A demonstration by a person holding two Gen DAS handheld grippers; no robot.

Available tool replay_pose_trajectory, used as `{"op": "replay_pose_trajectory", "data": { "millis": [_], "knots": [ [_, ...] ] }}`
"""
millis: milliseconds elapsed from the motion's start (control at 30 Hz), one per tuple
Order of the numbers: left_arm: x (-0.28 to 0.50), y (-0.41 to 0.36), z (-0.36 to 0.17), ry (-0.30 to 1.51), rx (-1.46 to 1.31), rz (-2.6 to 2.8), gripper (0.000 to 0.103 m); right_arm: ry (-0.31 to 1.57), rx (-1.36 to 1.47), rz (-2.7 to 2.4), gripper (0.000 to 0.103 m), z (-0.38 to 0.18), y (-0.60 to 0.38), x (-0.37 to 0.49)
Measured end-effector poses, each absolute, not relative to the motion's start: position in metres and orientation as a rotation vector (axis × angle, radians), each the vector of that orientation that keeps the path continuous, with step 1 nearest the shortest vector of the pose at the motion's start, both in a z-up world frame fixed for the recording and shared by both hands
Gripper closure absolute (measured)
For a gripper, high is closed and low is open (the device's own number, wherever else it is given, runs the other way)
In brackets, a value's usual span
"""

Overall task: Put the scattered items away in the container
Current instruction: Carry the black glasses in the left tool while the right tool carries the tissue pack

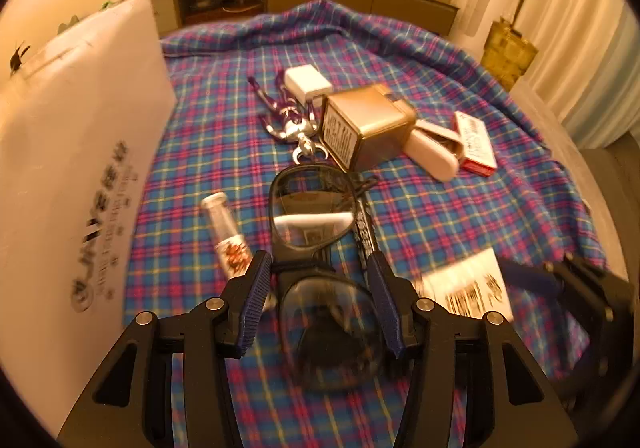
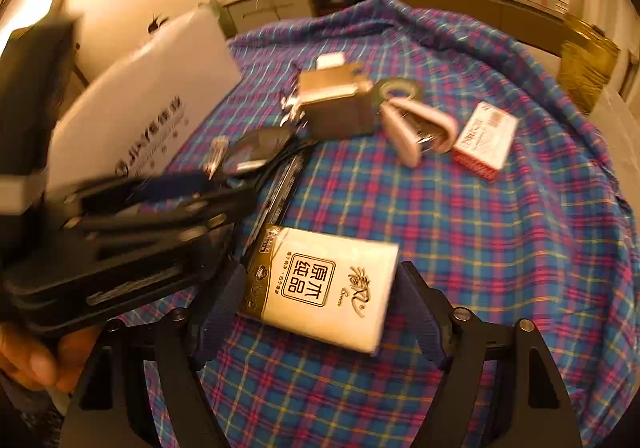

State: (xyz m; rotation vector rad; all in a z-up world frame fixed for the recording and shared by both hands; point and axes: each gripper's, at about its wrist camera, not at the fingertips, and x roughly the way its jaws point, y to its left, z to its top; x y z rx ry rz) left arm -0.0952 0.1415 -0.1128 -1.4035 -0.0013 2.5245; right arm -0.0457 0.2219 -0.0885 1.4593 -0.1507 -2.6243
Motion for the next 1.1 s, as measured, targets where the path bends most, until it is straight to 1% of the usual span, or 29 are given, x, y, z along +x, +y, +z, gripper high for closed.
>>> {"op": "replay_pose_trajectory", "data": {
  "millis": [67, 100, 167, 200, 233, 400, 467, 533, 600, 633, 667, 700, 833, 967, 1100],
  "knots": [
    [-0.099, 0.135, -0.116, -0.046, -1.376, 2.527, 0.045, -0.088, 1.436, -2.659, 0.025, -0.091, 0.216, -0.043],
    [-0.102, 0.13, -0.117, -0.084, -1.372, 2.522, 0.045, -0.092, 1.434, -2.656, 0.026, -0.09, 0.215, -0.044],
    [-0.107, 0.121, -0.121, -0.138, -1.374, 2.5, 0.049, -0.114, 1.438, -2.654, 0.029, -0.09, 0.218, -0.045],
    [-0.108, 0.118, -0.121, -0.133, -1.361, 2.499, 0.052, -0.142, 1.442, -2.644, 0.03, -0.09, 0.22, -0.046],
    [-0.107, 0.117, -0.121, -0.124, -1.351, 2.501, 0.058, -0.158, 1.443, -2.637, 0.032, -0.09, 0.222, -0.048],
    [-0.102, 0.112, -0.121, -0.132, -1.338, 2.492, 0.059, -0.198, 1.437, -2.643, 0.038, -0.087, 0.228, -0.046],
    [-0.101, 0.112, -0.119, -0.137, -1.332, 2.498, 0.06, -0.217, 1.426, -2.658, 0.052, -0.085, 0.232, -0.048],
    [-0.099, 0.111, -0.114, -0.141, -1.318, 2.505, 0.062, -0.223, 1.425, -2.652, 0.053, -0.084, 0.233, -0.049],
    [-0.098, 0.111, -0.11, -0.138, -1.304, 2.52, 0.063, -0.207, 1.422, -2.648, 0.052, -0.085, 0.231, -0.049],
    [-0.097, 0.11, -0.108, -0.144, -1.301, 2.524, 0.063, -0.196, 1.419, -2.659, 0.043, -0.085, 0.229, -0.048],
    [-0.096, 0.11, -0.106, -0.149, -1.298, 2.527, 0.064, -0.176, 1.415, -2.66, 0.027, -0.086, 0.226, -0.047],
    [-0.095, 0.11, -0.104, -0.15, -1.294, 2.532, 0.064, -0.149, 1.408, -2.659, 0.021, -0.088, 0.222, -0.045],
    [-0.092, 0.111, -0.1, -0.135, -1.278, 2.547, 0.066, 0.041, 1.436, -2.677, 0.021, -0.098, 0.204, -0.045],
    [-0.089, 0.107, -0.093, -0.156, -1.259, 2.546, 0.067, -0.049, 1.458, -2.658, 0.027, -0.099, 0.216, -0.047],
    [-0.083, 0.103, -0.081, -0.178, -1.222, 2.548, 0.07, -0.109, 1.432, -2.678, 0.028, -0.091, 0.224, -0.043]
  ]
}}
